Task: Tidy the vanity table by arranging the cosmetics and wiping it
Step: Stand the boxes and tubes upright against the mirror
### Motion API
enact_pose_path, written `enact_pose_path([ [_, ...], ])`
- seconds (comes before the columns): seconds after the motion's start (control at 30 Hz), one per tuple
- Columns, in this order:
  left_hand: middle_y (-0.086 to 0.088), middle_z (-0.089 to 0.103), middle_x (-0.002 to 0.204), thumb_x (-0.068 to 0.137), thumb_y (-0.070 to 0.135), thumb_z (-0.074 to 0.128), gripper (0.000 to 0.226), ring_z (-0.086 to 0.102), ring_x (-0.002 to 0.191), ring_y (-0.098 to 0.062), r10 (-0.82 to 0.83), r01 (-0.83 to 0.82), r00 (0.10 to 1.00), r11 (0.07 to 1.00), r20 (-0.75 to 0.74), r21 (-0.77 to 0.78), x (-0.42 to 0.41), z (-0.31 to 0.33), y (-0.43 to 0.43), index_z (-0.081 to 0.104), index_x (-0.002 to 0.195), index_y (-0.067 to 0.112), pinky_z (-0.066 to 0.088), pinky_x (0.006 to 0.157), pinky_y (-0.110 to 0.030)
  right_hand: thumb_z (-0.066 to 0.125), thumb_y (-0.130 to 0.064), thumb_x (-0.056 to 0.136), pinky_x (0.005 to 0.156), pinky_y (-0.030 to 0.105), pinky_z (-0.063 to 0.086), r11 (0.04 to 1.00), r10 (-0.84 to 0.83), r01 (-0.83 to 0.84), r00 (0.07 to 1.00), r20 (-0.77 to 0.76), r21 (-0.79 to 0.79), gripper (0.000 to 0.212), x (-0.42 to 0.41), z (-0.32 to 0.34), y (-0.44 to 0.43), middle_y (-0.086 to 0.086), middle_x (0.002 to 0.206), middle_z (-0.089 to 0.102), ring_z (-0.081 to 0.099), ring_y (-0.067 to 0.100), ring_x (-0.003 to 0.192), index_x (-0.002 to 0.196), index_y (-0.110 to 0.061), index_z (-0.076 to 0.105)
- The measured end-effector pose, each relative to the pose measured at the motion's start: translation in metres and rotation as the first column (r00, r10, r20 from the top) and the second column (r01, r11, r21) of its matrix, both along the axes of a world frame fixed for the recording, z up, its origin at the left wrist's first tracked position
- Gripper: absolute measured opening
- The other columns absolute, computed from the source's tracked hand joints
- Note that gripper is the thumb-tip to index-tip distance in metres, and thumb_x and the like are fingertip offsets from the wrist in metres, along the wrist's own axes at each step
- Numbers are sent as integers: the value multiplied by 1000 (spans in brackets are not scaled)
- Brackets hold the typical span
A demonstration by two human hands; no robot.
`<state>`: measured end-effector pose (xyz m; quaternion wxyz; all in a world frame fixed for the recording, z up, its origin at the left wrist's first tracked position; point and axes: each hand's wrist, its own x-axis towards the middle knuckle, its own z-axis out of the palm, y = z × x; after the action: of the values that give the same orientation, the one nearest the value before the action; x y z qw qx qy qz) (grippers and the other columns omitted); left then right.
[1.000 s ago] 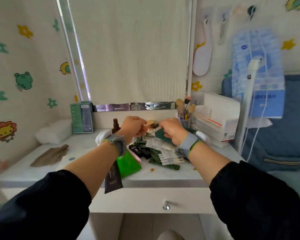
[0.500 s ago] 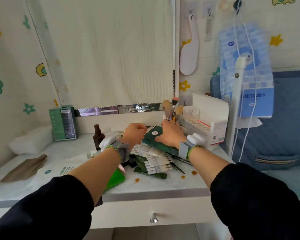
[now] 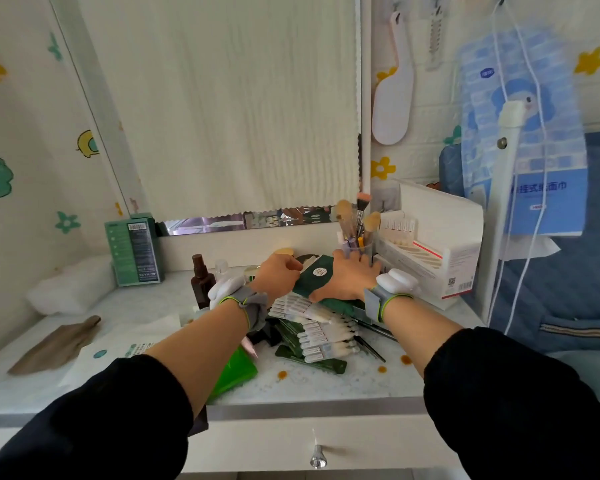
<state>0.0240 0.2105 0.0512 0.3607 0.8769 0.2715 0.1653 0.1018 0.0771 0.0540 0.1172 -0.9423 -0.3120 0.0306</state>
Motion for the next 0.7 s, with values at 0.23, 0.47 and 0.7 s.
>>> enact_pose_path([
  [0.23,-11,68,110,88,3,52,27,61,88,-29,7,-1,995,999,96,-53,-9,8,-2,68,108,11,50,77,-31,73,-68,52,105,54,26,996,-6,2,998,55,84,111,-10,7,-2,19,143,26,22,41,133,140,-21,24],
  [0.47,-6,65,115,92,2,41,35,62,100,-28,2,-17,989,995,147,103,-29,38,-4,65,116,12,53,77,-33,73,-67,54,104,54,25,975,-10,-35,980,197,221,118,-35,29,-1,18,143,19,16,40,134,147,-35,9],
  [0.7,-15,68,105,91,8,49,23,66,93,-31,59,-102,965,982,254,162,-62,66,4,70,103,6,55,86,-44,74,-63,58,101,57,31,925,-44,-60,964,261,376,112,-78,44,10,17,141,17,16,40,133,146,-37,10],
])
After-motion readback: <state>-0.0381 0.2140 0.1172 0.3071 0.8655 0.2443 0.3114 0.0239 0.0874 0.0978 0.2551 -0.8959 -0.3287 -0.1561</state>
